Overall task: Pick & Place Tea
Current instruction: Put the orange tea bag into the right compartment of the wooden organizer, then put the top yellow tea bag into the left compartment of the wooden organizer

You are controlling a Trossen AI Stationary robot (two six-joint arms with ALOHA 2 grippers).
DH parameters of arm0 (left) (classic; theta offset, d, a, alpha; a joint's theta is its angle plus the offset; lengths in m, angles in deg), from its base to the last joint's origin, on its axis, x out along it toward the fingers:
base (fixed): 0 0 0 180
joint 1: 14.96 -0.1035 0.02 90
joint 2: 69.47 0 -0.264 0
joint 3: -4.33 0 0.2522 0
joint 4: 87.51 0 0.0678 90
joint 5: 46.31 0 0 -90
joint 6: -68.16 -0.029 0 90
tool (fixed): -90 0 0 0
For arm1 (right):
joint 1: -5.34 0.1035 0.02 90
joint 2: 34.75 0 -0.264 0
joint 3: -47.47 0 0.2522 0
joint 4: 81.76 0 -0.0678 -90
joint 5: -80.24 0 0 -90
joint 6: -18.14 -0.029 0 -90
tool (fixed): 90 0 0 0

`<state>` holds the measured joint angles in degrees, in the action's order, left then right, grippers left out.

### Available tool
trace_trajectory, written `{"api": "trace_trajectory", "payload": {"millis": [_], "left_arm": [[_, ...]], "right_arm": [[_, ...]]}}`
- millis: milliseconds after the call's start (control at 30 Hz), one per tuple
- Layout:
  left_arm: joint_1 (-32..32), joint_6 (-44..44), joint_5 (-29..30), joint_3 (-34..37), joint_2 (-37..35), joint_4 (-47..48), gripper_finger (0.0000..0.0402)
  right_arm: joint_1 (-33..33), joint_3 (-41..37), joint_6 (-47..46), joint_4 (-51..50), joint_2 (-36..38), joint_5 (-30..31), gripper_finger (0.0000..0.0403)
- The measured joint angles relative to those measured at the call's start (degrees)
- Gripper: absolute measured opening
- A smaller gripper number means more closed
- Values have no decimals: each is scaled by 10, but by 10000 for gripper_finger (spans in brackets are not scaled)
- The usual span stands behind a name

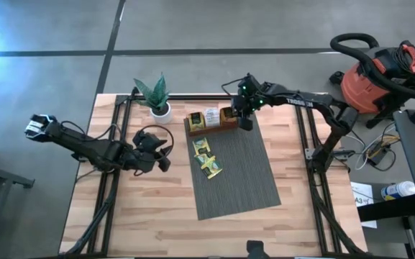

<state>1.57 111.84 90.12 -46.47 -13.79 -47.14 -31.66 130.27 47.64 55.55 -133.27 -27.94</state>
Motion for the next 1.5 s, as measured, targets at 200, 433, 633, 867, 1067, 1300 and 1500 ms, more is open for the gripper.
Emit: {"api": "trace_trajectory", "payload": {"millis": [200, 433, 633, 867, 1067, 1300, 1500], "left_arm": [[-2, 18, 0, 0, 0, 0, 140], [-4, 53, 0, 0, 0, 0, 140], [-12, 64, 0, 0, 0, -5, 140], [-39, 16, -18, 23, 9, -119, 140], [-106, -85, -132, 62, 70, -259, 140], [-183, -195, -267, 44, 190, -363, 140], [-209, -279, -326, -7, 299, -363, 140]], "right_arm": [[0, -23, 7, 42, 0, 2, 9], [0, -39, 7, 53, 0, 2, 41], [0, -49, -1, 54, 0, 3, 92], [3, -15, -177, 54, 19, -1, 124], [45, -13, -280, 54, 25, -87, 126], [124, -49, -507, 79, 15, -104, 116], [176, -107, -685, 204, 13, -44, 108]]}}
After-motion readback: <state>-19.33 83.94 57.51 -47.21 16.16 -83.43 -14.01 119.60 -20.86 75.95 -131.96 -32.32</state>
